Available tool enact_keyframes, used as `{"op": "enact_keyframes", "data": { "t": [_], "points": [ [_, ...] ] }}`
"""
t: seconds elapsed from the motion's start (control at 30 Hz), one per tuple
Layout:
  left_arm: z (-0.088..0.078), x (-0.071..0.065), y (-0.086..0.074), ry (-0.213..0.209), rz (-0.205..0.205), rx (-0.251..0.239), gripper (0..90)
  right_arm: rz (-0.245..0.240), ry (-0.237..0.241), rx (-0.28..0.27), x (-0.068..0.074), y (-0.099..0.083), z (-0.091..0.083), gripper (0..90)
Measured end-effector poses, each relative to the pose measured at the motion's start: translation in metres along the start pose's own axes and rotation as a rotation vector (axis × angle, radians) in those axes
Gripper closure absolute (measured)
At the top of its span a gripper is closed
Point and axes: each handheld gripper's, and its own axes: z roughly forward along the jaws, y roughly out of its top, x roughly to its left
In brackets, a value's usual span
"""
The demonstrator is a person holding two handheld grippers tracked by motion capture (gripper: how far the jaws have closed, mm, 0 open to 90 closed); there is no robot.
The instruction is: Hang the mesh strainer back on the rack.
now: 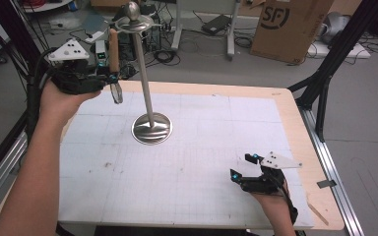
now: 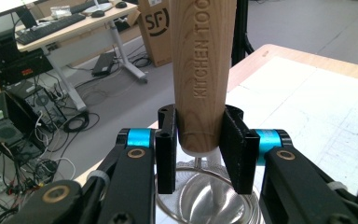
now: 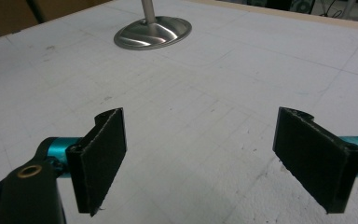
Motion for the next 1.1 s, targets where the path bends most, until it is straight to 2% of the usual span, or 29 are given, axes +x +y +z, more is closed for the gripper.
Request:
{"op": "enact_keyframes", "data": {
  "t": [0.27, 0.4, 0.47, 0.8, 1.1],
  "points": [
    [0.003, -0.001, 0.0, 0.006, -0.003, 0.002, 67.3, 0.002, -0.001, -0.004, -0.001, 0.0, 0.0, 16.3],
    [0.004, -0.002, 0.0, -0.003, 0.01, 0.024, 58.0, 0.004, 0.001, -0.002, 0.0, 0.0, -0.001, 16.3],
    [0.004, -0.003, -0.001, -0.013, 0.006, 0.02, 53.9, 0.004, 0.002, -0.002, 0.0, 0.0, -0.001, 16.3],
    [-0.003, -0.005, -0.005, -0.027, -0.023, 0.011, 41.2, 0.004, 0.002, -0.002, 0.0, 0.0, 0.0, 16.3],
    [-0.014, -0.007, -0.017, -0.053, -0.04, 0.006, 32.6, 0.003, 0.001, -0.001, 0.001, 0.0, 0.0, 16.3]
  ]
}}
